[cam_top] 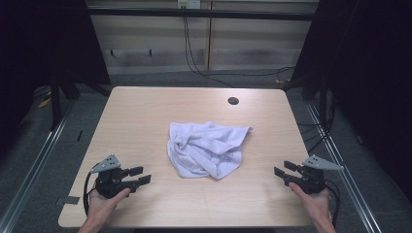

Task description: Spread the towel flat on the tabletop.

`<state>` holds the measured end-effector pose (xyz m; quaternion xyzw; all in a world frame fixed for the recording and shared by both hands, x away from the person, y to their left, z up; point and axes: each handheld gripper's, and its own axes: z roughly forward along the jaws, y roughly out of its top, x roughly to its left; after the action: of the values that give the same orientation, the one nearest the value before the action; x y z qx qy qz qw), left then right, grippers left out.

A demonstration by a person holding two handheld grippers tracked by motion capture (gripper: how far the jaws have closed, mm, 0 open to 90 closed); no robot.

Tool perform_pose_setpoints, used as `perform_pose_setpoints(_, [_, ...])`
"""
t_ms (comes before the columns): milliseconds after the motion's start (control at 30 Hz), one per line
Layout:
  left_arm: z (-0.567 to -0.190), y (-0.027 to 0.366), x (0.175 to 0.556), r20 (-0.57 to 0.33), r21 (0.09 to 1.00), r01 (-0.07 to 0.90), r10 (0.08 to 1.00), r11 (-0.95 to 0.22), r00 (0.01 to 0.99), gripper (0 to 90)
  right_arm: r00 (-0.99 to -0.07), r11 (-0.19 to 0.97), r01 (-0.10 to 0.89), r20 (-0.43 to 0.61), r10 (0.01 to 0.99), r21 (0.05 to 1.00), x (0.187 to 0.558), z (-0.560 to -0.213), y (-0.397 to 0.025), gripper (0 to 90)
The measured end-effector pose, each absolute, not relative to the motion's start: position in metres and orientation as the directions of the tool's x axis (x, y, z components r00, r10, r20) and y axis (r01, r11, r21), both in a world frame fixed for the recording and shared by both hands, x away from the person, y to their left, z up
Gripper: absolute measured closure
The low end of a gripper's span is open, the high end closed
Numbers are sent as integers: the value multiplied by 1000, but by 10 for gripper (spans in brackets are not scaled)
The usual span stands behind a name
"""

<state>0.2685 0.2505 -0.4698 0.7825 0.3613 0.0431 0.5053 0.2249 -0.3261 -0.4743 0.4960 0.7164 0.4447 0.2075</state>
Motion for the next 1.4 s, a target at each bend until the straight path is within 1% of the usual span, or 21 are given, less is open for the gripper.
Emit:
perform_pose_setpoints(300, [-469, 250, 275, -314, 816, 536, 612, -217, 726, 442, -479, 123, 532, 178, 860, 838, 213, -472, -313, 476])
perform_pose_setpoints(367, [-467, 247, 279, -309, 820, 528, 604, -223, 735, 463, -523, 150, 534, 185, 832, 832, 217, -472, -298, 468])
perform_pose_setpoints(400, [-467, 245, 282, -306, 821, 524, 601, -226, 738, 489, -535, 165, 535, 182, 825, 829, 219, -471, -292, 464])
perform_pose_setpoints(467, [-466, 236, 291, -276, 833, 495, 591, -247, 758, 598, -566, 191, 530, 177, 805, 826, 225, -471, -279, 459])
perform_pose_setpoints(533, [-466, 233, 295, -284, 830, 500, 585, -247, 760, 695, -579, 208, 525, 167, 798, 825, 228, -471, -272, 458])
perform_pose_setpoints(567, [-467, 230, 297, -278, 829, 497, 580, -258, 766, 726, -601, 227, 527, 170, 781, 819, 233, -472, -262, 455])
perform_pose_setpoints(633, [-467, 222, 305, -253, 832, 481, 581, -277, 773, 740, -620, 252, 518, 157, 769, 817, 238, -472, -252, 453])
perform_pose_setpoints(700, [-465, 219, 311, -255, 834, 479, 578, -275, 775, 722, -631, 262, 513, 152, 761, 817, 241, -471, -247, 453])
perform_pose_setpoints(733, [-461, 215, 318, -258, 840, 477, 583, -259, 771, 626, -645, 266, 505, 154, 749, 821, 248, -469, -238, 458])
perform_pose_setpoints(767, [-458, 212, 323, -266, 842, 477, 576, -253, 773, 603, -653, 267, 507, 162, 740, 820, 252, -468, -235, 461])
perform_pose_setpoints(867, [-453, 204, 332, -251, 851, 461, 578, -250, 777, 563, -657, 270, 515, 172, 734, 814, 263, -468, -228, 464])
perform_pose_setpoints(900, [-449, 194, 344, -249, 856, 454, 574, -247, 780, 572, -660, 282, 516, 166, 732, 809, 275, -469, -221, 470])
perform_pose_setpoints(967, [-449, 189, 350, -246, 855, 456, 579, -248, 777, 570, -658, 286, 517, 162, 735, 807, 280, -469, -219, 470])
perform_pose_setpoints(1067, [-464, 171, 367, -326, 836, 509, 562, -204, 760, 507, -655, 320, 524, 132, 744, 790, 311, -474, -210, 474])
perform_pose_setpoints(1100, [-470, 164, 367, -303, 824, 508, 561, -253, 771, 505, -659, 322, 533, 144, 738, 783, 319, -477, -209, 481])
perform_pose_setpoints(1133, [-470, 164, 367, -303, 824, 508, 561, -253, 771, 521, -659, 322, 533, 144, 738, 783, 319, -477, -209, 481])
perform_pose_setpoints(1167, [-481, 151, 364, -244, 792, 497, 562, -355, 790, 559, -651, 332, 548, 143, 746, 768, 328, -487, -205, 482])
perform_pose_setpoints(1200, [-481, 151, 364, -244, 792, 497, 562, -355, 790, 610, -651, 332, 548, 143, 746, 768, 328, -487, -205, 482])
perform_pose_setpoints(1233, [-488, 145, 360, -195, 759, 488, 565, -430, 802, 648, -653, 344, 558, 144, 743, 756, 331, -497, -201, 481])
perform_pose_setpoints(1300, [-487, 145, 358, -203, 756, 492, 561, -431, 803, 707, -655, 363, 554, 123, 746, 749, 331, -500, -198, 480])
perform_pose_setpoints(1400, [-486, 149, 352, -215, 738, 502, 549, -451, 808, 722, -657, 365, 552, 123, 743, 749, 332, -502, -196, 484])
